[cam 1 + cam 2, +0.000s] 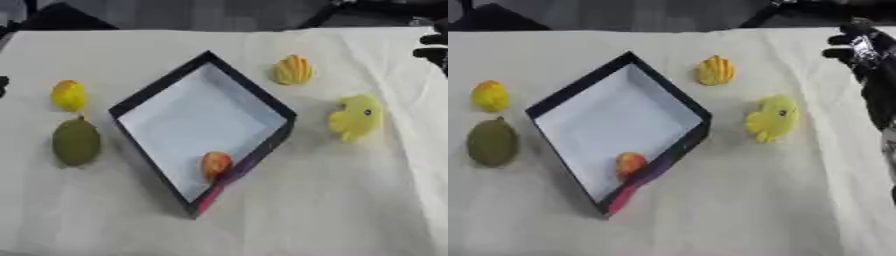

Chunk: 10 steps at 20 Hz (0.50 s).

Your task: Pick up objects on the table and place them in the box.

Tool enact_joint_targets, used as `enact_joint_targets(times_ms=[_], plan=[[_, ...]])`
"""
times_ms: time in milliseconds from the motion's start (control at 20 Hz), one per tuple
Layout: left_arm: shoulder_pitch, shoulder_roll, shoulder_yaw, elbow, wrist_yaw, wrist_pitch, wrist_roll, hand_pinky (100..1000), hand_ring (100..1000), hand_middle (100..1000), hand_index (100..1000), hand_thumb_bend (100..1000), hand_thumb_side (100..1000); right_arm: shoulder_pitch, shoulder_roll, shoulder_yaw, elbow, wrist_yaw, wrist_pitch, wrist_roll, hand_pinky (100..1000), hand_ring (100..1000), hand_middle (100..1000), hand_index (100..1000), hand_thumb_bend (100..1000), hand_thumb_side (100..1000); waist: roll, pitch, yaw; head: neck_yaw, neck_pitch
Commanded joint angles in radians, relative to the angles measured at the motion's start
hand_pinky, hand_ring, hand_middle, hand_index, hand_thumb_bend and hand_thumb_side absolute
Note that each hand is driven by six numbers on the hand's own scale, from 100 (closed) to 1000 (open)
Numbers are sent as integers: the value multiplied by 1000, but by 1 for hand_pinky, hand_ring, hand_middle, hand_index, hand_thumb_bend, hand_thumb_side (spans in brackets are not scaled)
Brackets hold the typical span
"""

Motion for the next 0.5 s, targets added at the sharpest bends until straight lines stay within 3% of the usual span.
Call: enact_joint_targets(times_ms=[50, 100, 500], plan=[[-9, 26, -2, -12, 6, -2, -5, 878, 725, 738, 837, 143, 908, -2, -43, -5, -12, 7, -3, 10, 973, 747, 714, 821, 100, 597, -8, -16, 2, 6, -2], [-9, 26, -2, -13, 6, -2, -6, 878, 725, 738, 837, 122, 891, -1, -47, -6, -12, 9, -3, 13, 974, 748, 715, 822, 100, 627, -9, -15, 3, 6, -2], [-8, 28, 0, -15, 0, -1, -5, 878, 726, 739, 837, 141, 912, 2, -103, -4, -11, 18, -10, 32, 975, 762, 730, 831, 100, 587, -11, 3, 17, -3, -2]])
